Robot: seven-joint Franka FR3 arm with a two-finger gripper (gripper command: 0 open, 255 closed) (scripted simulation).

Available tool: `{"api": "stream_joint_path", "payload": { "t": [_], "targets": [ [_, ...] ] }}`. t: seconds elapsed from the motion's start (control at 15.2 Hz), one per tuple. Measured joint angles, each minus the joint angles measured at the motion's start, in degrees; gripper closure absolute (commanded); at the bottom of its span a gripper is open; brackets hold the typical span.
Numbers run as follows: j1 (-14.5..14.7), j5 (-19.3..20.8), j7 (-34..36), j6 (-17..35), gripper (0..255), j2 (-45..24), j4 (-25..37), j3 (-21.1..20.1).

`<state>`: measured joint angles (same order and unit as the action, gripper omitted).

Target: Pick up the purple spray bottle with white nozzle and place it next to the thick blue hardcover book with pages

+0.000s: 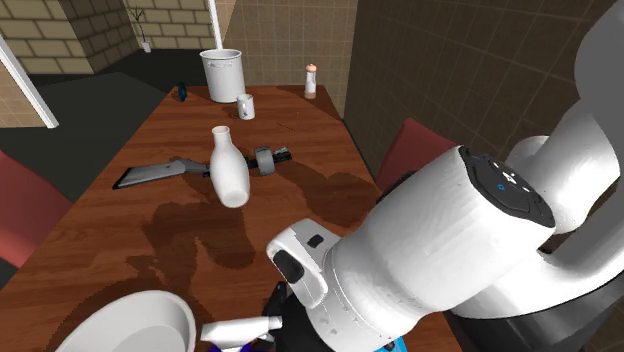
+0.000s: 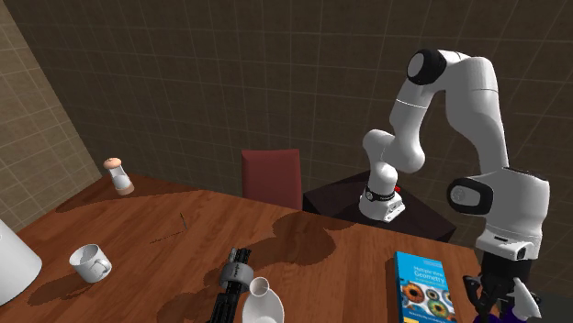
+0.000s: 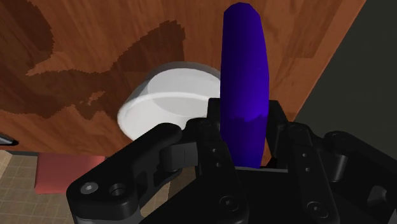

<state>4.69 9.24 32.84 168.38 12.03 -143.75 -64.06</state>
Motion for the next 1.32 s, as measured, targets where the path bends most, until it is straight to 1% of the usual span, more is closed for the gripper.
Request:
{"api": "stream_joint_path", "payload": {
  "t": [0.13, 0.26, 0.4, 0.53, 0.66, 0.73, 0.79, 0.86, 1.12, 1.19, 1.32],
  "targets": [
    [-6.7, 4.3, 3.7, 1.6, 255, -1.3, 0.1, -6.3],
    [-12.6, 7.3, 6.4, 3.1, 255, -1.9, -0.4, -11.9],
    [-20.3, 9.8, 8.7, 4.6, 255, -2.1, -0.5, -19.1],
    [-28.3, 10.7, 9.9, 6.3, 255, -1.7, -0.6, -27.0],
    [-35.3, 10.1, 9.9, 8.1, 255, -0.7, -1.0, -33.9],
    [-37.8, 9.6, 9.7, 8.8, 255, -0.3, -1.1, -36.6],
    [-39.8, 9.3, 9.5, 9.3, 255, 0.0, -1.1, -38.6],
    [-40.6, 9.1, 9.5, 9.5, 255, 0.2, -1.1, -39.4],
    [-41.1, 8.9, 9.4, 9.7, 255, 0.3, -1.2, -39.9],
    [-41.1, 8.9, 9.4, 9.7, 0, 0.3, -1.2, -39.9],
    [-41.1, 8.9, 9.4, 9.7, 0, 0.3, -1.2, -40.0]
  ]
}}
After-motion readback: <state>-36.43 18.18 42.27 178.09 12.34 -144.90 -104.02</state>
